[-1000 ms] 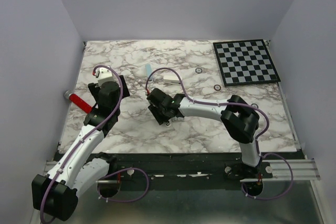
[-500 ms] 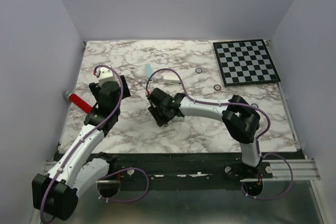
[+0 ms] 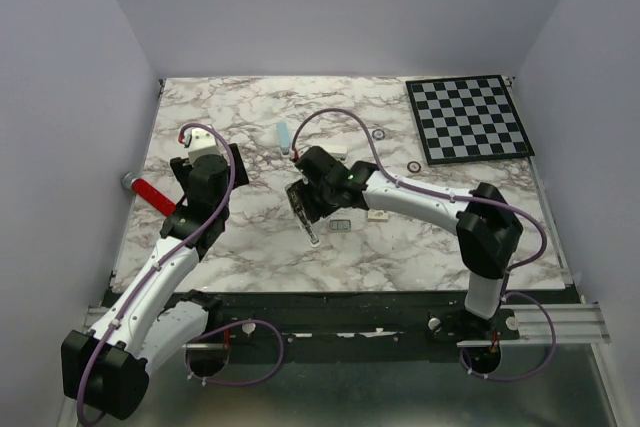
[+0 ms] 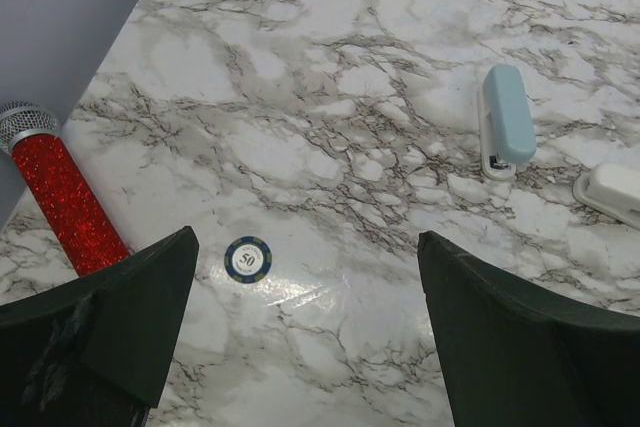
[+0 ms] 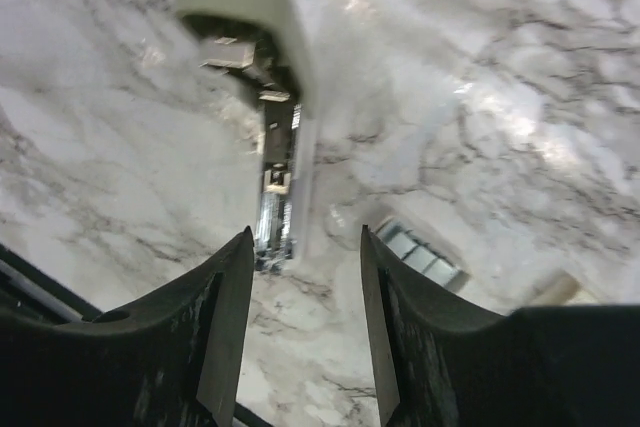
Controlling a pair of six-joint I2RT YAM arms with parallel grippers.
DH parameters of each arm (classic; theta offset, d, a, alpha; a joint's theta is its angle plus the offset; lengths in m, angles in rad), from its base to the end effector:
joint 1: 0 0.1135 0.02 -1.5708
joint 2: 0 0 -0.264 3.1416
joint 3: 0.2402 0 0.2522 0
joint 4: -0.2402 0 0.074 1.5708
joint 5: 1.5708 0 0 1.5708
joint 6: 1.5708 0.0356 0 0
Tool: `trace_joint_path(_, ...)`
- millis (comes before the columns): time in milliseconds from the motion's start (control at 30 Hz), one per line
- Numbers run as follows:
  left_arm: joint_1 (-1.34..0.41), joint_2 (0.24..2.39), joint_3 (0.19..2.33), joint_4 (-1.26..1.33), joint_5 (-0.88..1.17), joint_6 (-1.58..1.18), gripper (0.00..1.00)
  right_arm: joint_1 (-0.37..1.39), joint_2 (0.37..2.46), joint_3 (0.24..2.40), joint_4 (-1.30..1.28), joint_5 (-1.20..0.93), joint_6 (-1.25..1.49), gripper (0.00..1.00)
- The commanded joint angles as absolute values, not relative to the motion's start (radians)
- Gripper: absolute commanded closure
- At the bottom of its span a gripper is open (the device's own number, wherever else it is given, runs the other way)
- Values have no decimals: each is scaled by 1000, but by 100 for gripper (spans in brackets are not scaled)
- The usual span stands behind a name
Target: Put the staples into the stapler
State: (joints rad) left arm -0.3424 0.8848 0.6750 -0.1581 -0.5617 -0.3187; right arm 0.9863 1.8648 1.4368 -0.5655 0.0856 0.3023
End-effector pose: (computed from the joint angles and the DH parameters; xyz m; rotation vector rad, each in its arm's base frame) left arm 0.1967 -0.0500 0.2880 -0.3434 1.8495 0.0925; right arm 0.2255 0.3353 0.2274 -0.8424 2.4652 0.3754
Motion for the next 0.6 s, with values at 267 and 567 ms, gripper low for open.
trace_joint_path(267, -339, 882, 683, -129, -529, -318, 1, 862, 1946, 1463, -594, 97, 252, 65)
trace_joint_path(567, -339, 884, 680, -127, -517, -318, 1, 865, 2002, 1447, -586, 17, 232, 74)
